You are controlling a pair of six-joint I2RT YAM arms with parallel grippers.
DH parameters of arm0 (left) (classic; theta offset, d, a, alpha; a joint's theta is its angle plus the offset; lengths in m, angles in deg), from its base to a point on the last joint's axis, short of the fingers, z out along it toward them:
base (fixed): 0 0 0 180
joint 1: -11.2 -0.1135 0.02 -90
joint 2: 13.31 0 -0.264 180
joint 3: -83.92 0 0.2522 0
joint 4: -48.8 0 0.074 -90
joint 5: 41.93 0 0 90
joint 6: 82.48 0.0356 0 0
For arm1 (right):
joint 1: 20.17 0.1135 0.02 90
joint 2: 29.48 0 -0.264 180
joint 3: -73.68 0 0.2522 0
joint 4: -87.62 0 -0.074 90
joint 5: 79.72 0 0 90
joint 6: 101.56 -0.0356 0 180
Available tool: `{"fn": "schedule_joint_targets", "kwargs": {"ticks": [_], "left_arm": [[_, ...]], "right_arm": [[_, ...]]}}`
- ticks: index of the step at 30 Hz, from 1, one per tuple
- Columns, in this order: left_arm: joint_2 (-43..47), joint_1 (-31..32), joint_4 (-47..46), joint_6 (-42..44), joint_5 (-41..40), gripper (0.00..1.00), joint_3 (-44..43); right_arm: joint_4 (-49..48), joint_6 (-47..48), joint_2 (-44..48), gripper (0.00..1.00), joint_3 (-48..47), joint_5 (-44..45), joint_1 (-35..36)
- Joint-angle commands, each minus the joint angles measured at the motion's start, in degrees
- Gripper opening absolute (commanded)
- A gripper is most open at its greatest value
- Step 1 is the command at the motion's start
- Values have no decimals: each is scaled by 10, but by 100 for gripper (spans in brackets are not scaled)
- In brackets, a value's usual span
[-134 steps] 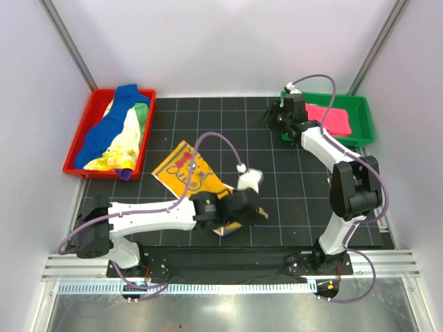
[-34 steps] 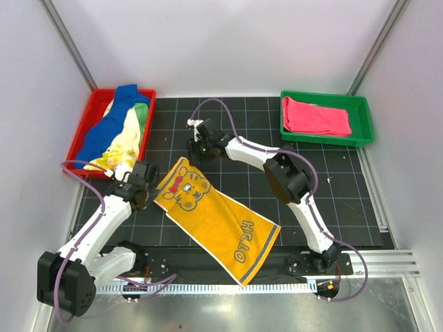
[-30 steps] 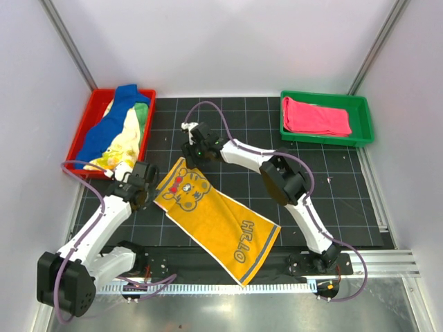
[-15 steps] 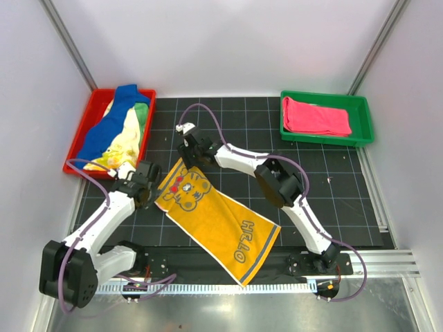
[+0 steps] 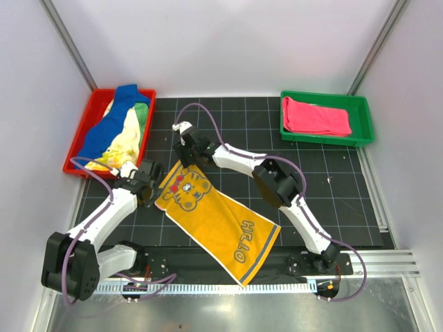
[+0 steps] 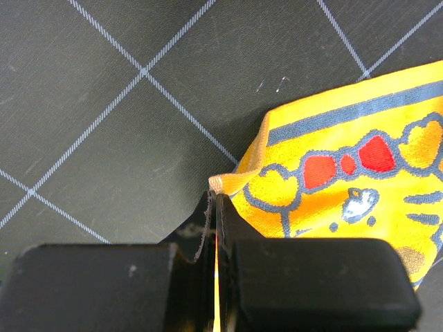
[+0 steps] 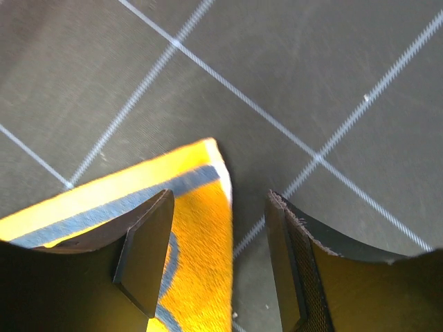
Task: Fold and stack the towels
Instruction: Flatten out the crumpled towel
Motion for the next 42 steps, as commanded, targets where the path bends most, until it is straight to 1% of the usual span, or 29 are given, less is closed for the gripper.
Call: {"fn": "schedule_joint_targets", "kwargs": {"ticks": [1, 6, 11, 13, 15, 16, 18, 19, 22, 23, 24, 25, 26, 27, 28, 29, 30, 32, 33, 34, 35, 36, 37, 39, 40, 41, 42], "left_arm": [[1, -3, -19, -2, -11, 0, 0], [-8, -3, -19, 1, -16, 0, -8], [-24, -4, -19, 5, -20, 0, -28], [-35, -3, -19, 7, -21, 0, -42], [-43, -3, -20, 8, -23, 0, -56], [-48, -3, -22, 8, -27, 0, -72], [-65, -3, -43, 11, -27, 0, -87], [-74, -3, -53, 13, -27, 0, -95], [-127, -3, -87, 35, -33, 0, -146], [-148, -3, -93, 43, -37, 0, -179], [-185, -3, -108, 54, -40, 0, -201], [-209, -3, -113, 69, -43, 0, -222], [-228, -3, -114, 87, -54, 0, -270], [-247, -4, -116, 99, -55, 0, -292], [-285, -4, -128, 114, -51, 0, -314], [-303, -6, -128, 135, -49, 0, -343], [-323, -8, -130, 148, -42, 0, -389], [-380, -17, -151, 194, -10, 0, -440], [-400, -20, -152, 207, 1, 0, -495], [-442, -24, -160, 224, 21, 0, -519], [-464, -31, -159, 250, 51, 0, -545], [-485, -33, -153, 260, 68, 0, -604], [-525, -37, -153, 271, 83, 0, -625], [-562, -44, -154, 296, 117, 0, -670], [-578, -46, -156, 305, 124, 0, -713], [-609, -48, -149, 311, 123, 0, -734], [-622, -53, -144, 317, 131, 0, -750]], "right_arm": [[-5, 21, -11, 62, -42, -24, 2], [21, 37, -33, 60, -64, -26, 2], [40, 63, -43, 53, -66, -2, 2], [43, 71, -45, 47, -68, 3, 2], [46, 75, -45, 38, -67, 4, 2], [46, 77, -43, 31, -66, 6, 2], [47, 77, -43, 21, -65, 17, -5], [48, 75, -43, 15, -64, 21, -11], [48, 55, -32, 9, -60, 36, -41], [43, 48, -26, 7, -53, 39, -53], [38, 41, -18, 5, -48, 42, -63], [32, 22, -11, 5, -43, 46, -85], [22, 13, 5, 5, -38, 48, -96], [15, 2, 12, 5, -26, 51, -106], [9, -16, 21, 5, -21, 66, -123], [-2, -24, 34, 5, -10, 73, -130], [-8, -31, 40, 5, -5, 81, -136], [-15, -48, 50, 5, 0, 129, -149], [-15, -52, 51, 5, 0, 150, -151], [-13, -58, 53, 5, 1, 186, -157], [-14, -70, 54, 6, -1, 201, -163], [-13, -75, 51, 6, -2, 204, -167], [-15, -80, 48, 5, -6, 208, -172], [-28, -87, 45, 6, -9, 217, -187], [-50, -87, 45, 6, -8, 211, -192], [-64, -85, 44, 6, -2, 205, -194], [-74, -83, 43, 11, -3, 179, -203]]}}
